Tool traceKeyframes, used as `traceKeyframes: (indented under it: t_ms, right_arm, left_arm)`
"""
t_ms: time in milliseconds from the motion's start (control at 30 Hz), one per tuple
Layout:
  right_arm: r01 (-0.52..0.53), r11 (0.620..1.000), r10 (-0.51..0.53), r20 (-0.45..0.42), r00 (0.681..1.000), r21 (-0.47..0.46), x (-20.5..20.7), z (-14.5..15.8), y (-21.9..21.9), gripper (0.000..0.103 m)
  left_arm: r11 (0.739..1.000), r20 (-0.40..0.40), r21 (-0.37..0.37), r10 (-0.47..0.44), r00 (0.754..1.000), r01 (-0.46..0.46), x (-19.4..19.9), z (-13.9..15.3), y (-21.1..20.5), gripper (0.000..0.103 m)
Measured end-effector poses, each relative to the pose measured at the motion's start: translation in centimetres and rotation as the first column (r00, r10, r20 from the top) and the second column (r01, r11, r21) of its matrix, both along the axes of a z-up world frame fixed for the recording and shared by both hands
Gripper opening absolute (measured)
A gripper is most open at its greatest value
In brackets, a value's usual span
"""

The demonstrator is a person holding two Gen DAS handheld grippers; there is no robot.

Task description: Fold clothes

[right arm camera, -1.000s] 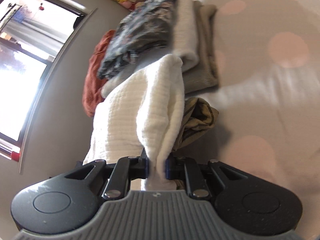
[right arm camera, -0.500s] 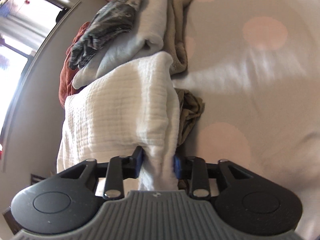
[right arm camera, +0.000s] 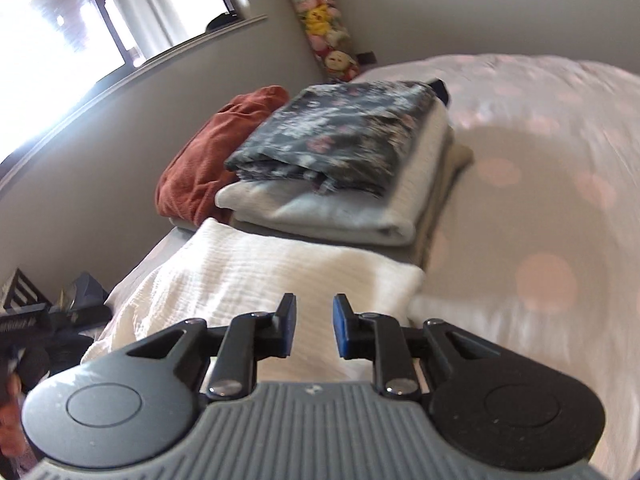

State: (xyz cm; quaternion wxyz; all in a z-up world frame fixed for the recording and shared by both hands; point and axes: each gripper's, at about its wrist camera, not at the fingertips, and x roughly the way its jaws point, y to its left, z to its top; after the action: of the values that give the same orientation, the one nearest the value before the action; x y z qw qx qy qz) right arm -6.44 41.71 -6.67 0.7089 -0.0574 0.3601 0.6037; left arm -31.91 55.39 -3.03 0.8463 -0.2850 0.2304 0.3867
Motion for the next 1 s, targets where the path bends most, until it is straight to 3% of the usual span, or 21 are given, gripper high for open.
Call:
traceKeyframes:
  t_ms: [133, 267, 500, 633, 900, 1000]
  right_arm:
    - [-0.042, 0.999, 0.042, 0.031, 0.999, 0.02, -1.5, 0.0, 3.4, 0.023]
    - [-0.053, 0.999, 0.053, 0.07, 0.996, -0.001, -2.3, -1.4, 6.0, 0.024]
    - [-0.071, 0.997, 0.074, 0.093, 0.993, -0.031, -2.3, -5.4, 7.4, 0.024]
    - [-0.08, 0.996, 0.085, 0.106, 0.991, -0.047, -2.3, -7.4, 8.1, 0.024]
    - [-0.087, 0.995, 0.091, 0.108, 0.99, -0.041, -2.6, -3.0, 6.2, 0.024]
    - [-0.089, 0.995, 0.093, 0.109, 0.99, -0.038, -2.7, -1.3, 5.4, 0.034]
  left_arm:
    - [0.997, -0.022, 0.042, -0.067, 0.998, 0.068, 4.1, -0.4, 2.4, 0.022]
    - [0.995, -0.071, 0.039, -0.088, 0.994, 0.091, 6.4, -3.0, 4.5, 0.022]
    - [0.998, -0.136, -0.013, -0.06, 0.989, 0.059, 6.3, -8.2, 7.2, 0.012]
    - [0.998, -0.147, -0.025, -0.058, 0.987, 0.055, 6.0, -9.3, 7.5, 0.008]
    - [1.0, -0.17, -0.009, -0.015, 0.985, 0.013, 6.5, -7.2, 6.3, 0.008]
    - [1.0, -0.164, 0.025, -0.011, 0.986, 0.015, 5.9, -4.9, 4.4, 0.011]
